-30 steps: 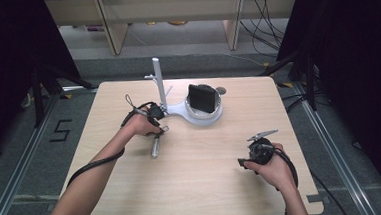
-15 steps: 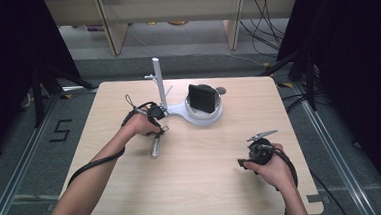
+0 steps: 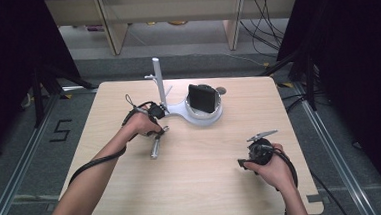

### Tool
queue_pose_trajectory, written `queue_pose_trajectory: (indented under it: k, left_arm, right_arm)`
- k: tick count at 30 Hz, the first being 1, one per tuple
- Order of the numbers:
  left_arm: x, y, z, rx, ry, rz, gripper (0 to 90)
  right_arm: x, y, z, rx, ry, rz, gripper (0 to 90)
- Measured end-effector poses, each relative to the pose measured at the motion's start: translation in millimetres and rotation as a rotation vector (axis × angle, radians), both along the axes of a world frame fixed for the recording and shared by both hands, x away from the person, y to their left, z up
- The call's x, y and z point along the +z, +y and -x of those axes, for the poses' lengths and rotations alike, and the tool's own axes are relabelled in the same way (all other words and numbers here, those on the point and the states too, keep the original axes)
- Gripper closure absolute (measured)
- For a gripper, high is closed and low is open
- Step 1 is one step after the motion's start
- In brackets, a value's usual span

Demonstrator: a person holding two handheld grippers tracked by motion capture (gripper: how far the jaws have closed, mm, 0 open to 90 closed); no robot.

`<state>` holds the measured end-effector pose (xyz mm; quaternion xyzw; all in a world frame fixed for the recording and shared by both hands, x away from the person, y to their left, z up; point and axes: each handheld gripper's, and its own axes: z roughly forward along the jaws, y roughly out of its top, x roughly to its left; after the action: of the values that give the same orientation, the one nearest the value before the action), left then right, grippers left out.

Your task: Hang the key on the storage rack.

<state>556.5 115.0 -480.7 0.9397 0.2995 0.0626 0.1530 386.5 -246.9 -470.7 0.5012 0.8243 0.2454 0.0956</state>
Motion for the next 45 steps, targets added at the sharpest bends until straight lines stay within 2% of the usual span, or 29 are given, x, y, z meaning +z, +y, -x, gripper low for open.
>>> queue_pose_trajectory:
  k: [11, 18, 25, 30, 31, 32, 34, 36, 37, 38, 39, 40, 45]
  left_arm:
    - [-0.8, 2.1, -2.9, 0.002, 0.004, 0.017, 68.9]
    - [-0.5, 0.4, -4.8, 0.024, 0.034, 0.02, 71.8]
    - [1.1, -2.8, -6.5, 0.031, 0.053, -0.005, 74.5]
    - [1.7, -6.2, -2.2, 0.017, 0.021, -0.04, 75.3]
    - [1.7, -6.3, -1.4, 0.018, 0.017, -0.04, 75.5]
    - [0.6, -6.4, -0.6, 0.021, 0.01, -0.028, 75.6]
    - [2.5, -5.8, -0.4, 0.015, 0.008, -0.034, 75.8]
    - [11.3, -4.4, -0.2, 0.035, -0.028, 0.016, 84.8]
    - [9.8, -4.5, 0.9, 0.005, -0.033, -0.022, 84.9]
    - [9.8, -4.5, 0.9, 0.005, -0.033, -0.022, 84.7]
    - [6.6, -4.4, 1.5, 0.001, -0.032, -0.042, 84.7]
    - [5.2, -3.6, 1.6, 0.053, -0.038, 0.004, 84.1]
    - [5.4, -4.4, 2.3, 0.048, -0.049, -0.005, 84.4]
  right_arm:
    - [0.1, -0.7, -0.7, 0.005, -0.002, 0.0, 44.9]
    - [-1.1, 0.5, -0.7, -0.001, -0.002, -0.005, 44.9]
    - [-1.3, -1.1, -0.5, 0.012, 0.003, 0.004, 44.9]
    - [-1.4, -0.6, -0.2, -0.004, 0.002, 0.0, 44.9]
    - [-1.0, -1.2, -0.1, 0.008, 0.002, 0.001, 44.9]
    - [0.0, -0.7, 0.8, 0.001, 0.007, 0.002, 44.9]
    - [-0.1, -0.6, 0.8, 0.0, 0.004, 0.0, 45.0]
    - [-0.1, -0.4, 0.6, 0.001, 0.005, 0.0, 45.0]
    - [-1.2, -0.4, -0.3, 0.007, 0.001, 0.001, 45.0]
    - [-1.2, -0.4, -0.3, 0.007, 0.001, 0.001, 45.0]
    - [-1.6, -0.3, -0.5, 0.008, -0.003, 0.001, 45.0]
    - [-1.9, 0.9, -0.4, -0.003, -0.001, -0.001, 45.1]
    - [-1.9, 0.0, -0.5, 0.004, 0.0, 0.003, 45.2]
